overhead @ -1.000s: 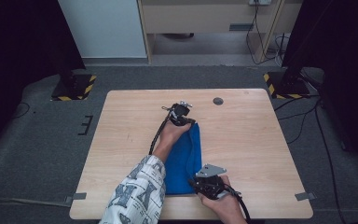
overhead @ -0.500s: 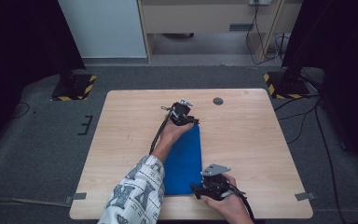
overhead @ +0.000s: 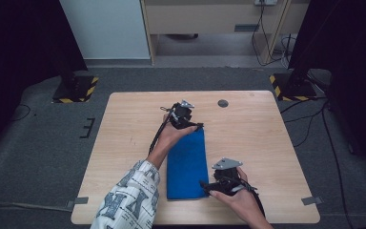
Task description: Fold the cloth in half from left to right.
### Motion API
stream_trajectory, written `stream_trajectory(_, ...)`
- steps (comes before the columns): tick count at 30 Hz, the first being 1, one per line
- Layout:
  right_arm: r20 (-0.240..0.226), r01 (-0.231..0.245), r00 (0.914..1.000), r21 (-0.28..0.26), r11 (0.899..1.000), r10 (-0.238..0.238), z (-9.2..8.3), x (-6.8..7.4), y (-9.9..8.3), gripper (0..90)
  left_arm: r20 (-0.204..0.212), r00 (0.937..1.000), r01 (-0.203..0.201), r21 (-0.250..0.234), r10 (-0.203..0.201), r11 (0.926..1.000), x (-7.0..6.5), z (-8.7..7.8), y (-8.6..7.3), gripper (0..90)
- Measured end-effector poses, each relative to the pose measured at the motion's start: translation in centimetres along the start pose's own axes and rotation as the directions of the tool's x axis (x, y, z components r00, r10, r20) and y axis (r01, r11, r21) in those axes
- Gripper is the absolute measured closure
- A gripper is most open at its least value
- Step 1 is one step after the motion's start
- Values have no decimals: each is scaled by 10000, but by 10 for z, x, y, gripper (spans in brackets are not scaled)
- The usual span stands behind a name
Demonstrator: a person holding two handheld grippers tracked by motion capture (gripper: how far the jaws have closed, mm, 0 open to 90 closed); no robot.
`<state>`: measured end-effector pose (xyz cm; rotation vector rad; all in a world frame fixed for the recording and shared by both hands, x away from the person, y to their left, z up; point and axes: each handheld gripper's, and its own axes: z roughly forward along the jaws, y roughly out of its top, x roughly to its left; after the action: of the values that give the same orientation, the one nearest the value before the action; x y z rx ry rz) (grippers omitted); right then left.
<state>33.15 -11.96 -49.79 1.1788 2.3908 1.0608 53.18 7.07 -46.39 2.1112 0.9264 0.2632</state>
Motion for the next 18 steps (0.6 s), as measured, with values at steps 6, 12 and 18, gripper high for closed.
stream_trajectory(6, -46, -50, 10000, -42, 10000, 50, 14, -14, 11, 95, -126, 9999, 50, 2, -50, 10000, 8, -8, -9, 194)
stream_trajectory(12, -67, -39, 10000, -61, 10000, 39, 31, -27, 22, 94, -190, 9998, 61, 55, -60, 10000, 16, -18, -25, 126)
stream_trajectory(18, 87, 108, 9999, 85, 9999, -108, 45, -37, 32, 97, -249, 9995, 172, -54, -173, 9998, 26, -30, -40, 106)
